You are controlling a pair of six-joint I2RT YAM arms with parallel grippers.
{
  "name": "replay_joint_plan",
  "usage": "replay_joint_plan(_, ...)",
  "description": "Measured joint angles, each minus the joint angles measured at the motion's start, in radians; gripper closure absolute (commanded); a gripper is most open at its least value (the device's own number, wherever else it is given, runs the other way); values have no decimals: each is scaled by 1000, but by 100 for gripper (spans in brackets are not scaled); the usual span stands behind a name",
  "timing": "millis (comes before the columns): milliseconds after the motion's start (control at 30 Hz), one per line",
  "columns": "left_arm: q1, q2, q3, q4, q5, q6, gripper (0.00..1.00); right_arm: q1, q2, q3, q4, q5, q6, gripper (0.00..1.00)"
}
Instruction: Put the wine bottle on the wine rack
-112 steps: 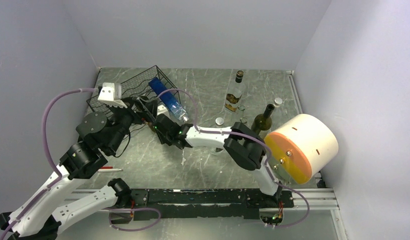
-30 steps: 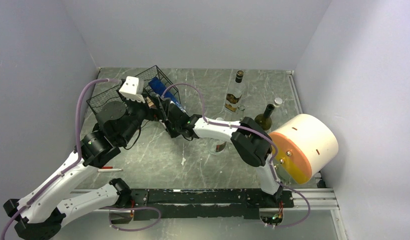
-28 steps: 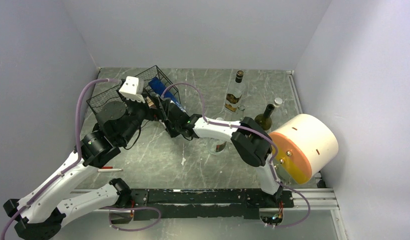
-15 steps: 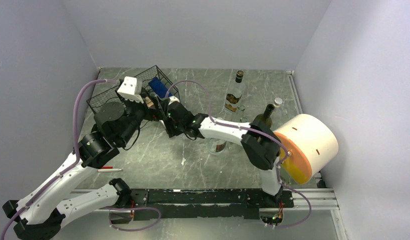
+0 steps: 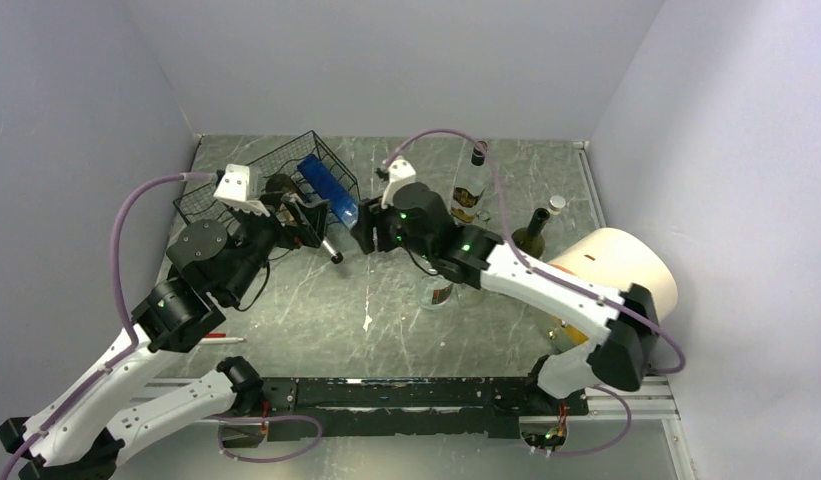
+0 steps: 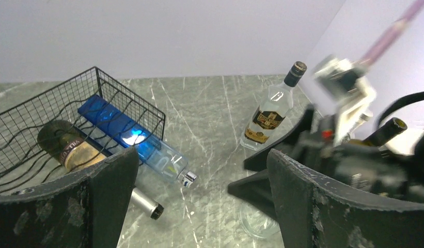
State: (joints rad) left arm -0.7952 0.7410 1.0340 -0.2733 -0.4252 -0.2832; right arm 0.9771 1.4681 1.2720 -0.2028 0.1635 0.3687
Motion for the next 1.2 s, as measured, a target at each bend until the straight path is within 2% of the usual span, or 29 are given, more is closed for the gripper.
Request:
replay_joint_plan(333,0,-13,-33,-2,-1,-14,2,-3,-251,-13,-235,282,-25,30)
replay_joint_plan(500,0,2,-43,0,-14,-26,2,-3,-341,-109,-293,370,-21,29)
replay_joint_plan(667,0,28,-48,0,-17,-29,2,-3,-334,-180,-345,386,-1,29)
replay_joint_plan(933,0,66,-48,0,-17,-32,2,-4,-321,-225,-336,360,1,42)
replay_joint_plan(1200,0,81,-48,0,-20,-32,2,-42,-311,-253,-296,344,-2,45)
